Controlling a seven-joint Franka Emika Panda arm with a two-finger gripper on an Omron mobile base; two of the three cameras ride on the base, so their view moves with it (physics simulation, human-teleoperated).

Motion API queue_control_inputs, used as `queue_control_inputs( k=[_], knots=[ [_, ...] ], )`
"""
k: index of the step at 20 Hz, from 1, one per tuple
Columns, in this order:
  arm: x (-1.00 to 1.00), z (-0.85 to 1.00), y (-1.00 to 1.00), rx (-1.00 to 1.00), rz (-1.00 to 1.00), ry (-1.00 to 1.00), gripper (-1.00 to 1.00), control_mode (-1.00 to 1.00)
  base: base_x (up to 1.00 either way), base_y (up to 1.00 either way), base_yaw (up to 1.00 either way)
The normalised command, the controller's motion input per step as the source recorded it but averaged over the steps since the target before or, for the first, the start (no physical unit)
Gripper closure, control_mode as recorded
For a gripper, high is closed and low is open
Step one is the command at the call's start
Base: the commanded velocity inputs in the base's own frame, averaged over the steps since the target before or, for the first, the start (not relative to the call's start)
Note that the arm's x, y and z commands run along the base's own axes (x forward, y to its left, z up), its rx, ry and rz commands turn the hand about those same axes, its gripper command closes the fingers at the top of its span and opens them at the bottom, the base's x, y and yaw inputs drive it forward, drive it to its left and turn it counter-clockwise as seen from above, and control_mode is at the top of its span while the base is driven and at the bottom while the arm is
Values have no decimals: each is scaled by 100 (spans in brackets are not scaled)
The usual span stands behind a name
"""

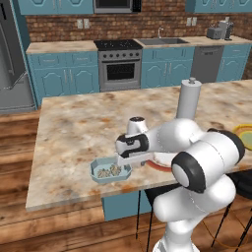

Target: Place two dumplings into each of the tupperware containers and then place the containers in the fridge.

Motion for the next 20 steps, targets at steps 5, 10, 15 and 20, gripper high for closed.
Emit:
queue_control_inputs(
  k=[5, 10, 15, 20],
  knots=[
    [0, -28, 2, 0, 0, 0, -100, -100, 0, 0, 0],
    [1, -16, 14, 0, 0, -1, -100, -100, 0, 0, 0],
    [0, -8, 5, 0, 0, 1, 100, -100, 0, 0, 0],
    [0, 0, 0, 0, 0, 0, 100, -100, 0, 0, 0]
  ],
)
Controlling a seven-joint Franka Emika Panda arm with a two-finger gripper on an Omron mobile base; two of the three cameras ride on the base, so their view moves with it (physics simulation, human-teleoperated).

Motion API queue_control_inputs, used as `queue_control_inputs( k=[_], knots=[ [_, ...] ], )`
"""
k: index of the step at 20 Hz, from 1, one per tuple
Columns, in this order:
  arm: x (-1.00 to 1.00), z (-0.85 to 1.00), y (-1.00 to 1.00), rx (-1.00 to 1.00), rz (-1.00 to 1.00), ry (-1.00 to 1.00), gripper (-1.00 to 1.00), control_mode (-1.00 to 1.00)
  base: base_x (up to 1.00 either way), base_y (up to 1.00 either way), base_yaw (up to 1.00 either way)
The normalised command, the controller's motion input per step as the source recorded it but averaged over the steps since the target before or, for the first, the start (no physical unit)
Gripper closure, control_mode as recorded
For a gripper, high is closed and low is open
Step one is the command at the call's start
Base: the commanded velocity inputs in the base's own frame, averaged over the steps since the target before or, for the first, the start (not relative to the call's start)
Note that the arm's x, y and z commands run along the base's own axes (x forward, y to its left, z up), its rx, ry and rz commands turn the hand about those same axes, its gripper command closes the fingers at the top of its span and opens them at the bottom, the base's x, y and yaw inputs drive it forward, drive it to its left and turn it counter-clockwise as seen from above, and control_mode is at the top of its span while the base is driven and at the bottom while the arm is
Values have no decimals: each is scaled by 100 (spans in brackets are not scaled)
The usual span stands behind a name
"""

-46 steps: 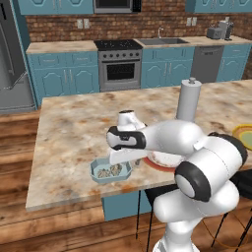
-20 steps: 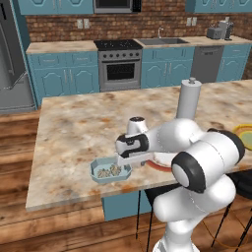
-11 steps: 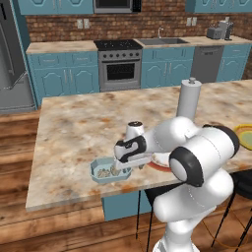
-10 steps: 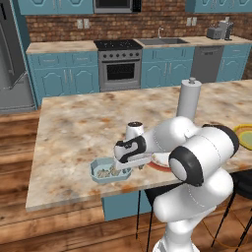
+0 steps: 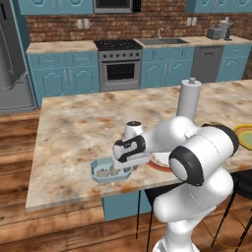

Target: Place two dumplings into each of the tupperware containers and then place the containers in the fridge.

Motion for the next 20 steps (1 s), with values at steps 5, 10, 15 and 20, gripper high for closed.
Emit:
queue_control_inputs(
  k=[5, 10, 15, 20],
  knots=[
    [0, 1, 0, 0, 0, 0, 100, -100, 0, 0, 0],
    [0, 24, -15, 0, -1, 0, 100, -100, 0, 0, 0],
    [-1, 81, -31, 2, -12, 4, 100, -100, 0, 0, 0],
    [-8, 83, -27, 6, -25, 4, 100, -100, 0, 0, 0]
  ],
)
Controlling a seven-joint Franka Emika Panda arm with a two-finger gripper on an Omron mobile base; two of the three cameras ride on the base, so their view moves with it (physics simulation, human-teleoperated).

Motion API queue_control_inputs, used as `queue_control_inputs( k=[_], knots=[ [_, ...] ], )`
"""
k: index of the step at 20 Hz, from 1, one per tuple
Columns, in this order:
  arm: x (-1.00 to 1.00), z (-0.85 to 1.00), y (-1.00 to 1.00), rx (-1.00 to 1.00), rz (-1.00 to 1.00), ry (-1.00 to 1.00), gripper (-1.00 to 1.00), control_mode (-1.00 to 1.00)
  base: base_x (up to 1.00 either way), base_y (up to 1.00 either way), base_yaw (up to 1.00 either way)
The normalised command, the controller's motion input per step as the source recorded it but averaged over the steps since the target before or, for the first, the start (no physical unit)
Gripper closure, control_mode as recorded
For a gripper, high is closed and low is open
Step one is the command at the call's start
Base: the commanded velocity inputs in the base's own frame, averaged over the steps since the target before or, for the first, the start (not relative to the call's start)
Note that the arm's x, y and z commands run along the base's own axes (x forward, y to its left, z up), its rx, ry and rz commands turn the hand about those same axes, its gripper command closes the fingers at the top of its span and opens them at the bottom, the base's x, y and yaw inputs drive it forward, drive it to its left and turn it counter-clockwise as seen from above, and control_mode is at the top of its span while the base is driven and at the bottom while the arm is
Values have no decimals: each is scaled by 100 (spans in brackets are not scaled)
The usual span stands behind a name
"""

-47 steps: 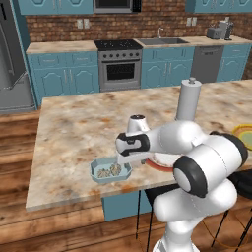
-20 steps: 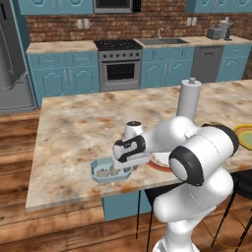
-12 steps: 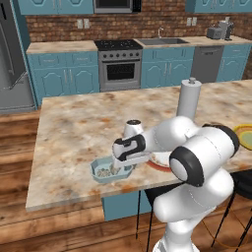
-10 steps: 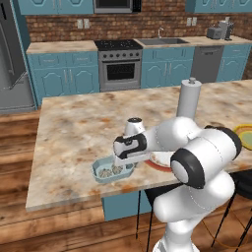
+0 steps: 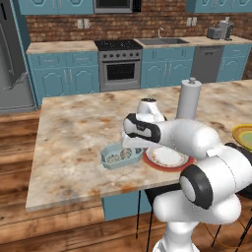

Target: Place two dumplings into each of the tupperware containers and then place the containers in the fridge.

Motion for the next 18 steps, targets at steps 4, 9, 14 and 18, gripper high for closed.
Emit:
queue_control_inputs(
  k=[4, 9, 14, 18],
  knots=[
    [-27, 71, -25, 5, -39, 2, 100, -100, 0, 0, 0],
    [-43, 49, -9, 0, -45, 0, 100, -100, 0, 0, 0],
    [-38, 49, -9, 0, -49, 1, 100, -100, 0, 0, 0],
    [-44, 14, -38, 0, -44, 1, 100, -100, 0, 0, 0]
  ],
)
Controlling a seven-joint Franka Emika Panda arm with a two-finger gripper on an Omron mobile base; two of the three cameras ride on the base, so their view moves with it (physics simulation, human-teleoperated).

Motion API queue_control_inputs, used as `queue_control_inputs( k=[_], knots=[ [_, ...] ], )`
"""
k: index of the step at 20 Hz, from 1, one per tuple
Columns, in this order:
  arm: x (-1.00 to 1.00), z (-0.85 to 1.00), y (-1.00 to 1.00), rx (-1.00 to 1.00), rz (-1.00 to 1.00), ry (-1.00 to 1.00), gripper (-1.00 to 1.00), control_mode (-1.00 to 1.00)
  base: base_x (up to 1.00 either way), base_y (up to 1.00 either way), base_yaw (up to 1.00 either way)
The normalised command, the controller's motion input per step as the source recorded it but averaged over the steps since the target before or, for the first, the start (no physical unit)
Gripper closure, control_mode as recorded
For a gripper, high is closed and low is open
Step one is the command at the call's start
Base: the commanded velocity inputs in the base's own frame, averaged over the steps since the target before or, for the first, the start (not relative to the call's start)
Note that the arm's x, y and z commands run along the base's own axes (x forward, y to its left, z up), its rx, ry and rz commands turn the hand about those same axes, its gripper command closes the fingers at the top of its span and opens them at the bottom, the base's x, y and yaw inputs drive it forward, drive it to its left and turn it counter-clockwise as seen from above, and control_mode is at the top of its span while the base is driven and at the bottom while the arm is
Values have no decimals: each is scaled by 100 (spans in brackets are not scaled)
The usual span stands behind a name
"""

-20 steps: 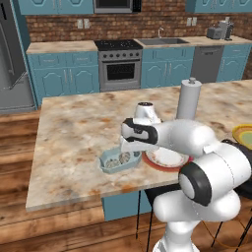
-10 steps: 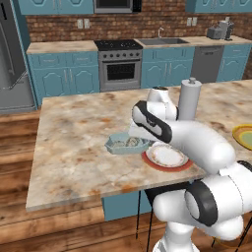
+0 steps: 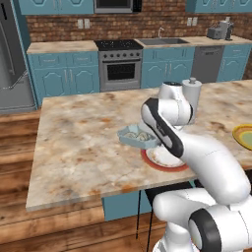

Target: Place two dumplings into each of the tupperware containers and then place the containers in the fridge.

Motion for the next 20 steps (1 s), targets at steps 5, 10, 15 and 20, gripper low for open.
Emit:
queue_control_inputs(
  k=[5, 10, 15, 20],
  knots=[
    [-49, 0, -12, 0, -44, 0, 100, -100, 0, 0, 0],
    [-52, 24, 0, 0, -41, 0, 100, -100, 0, 0, 0],
    [-21, 58, -7, -4, -26, -1, 100, -100, 0, 0, 0],
    [-2, 56, -31, -1, -13, 6, 100, -100, 0, 0, 0]
  ],
)
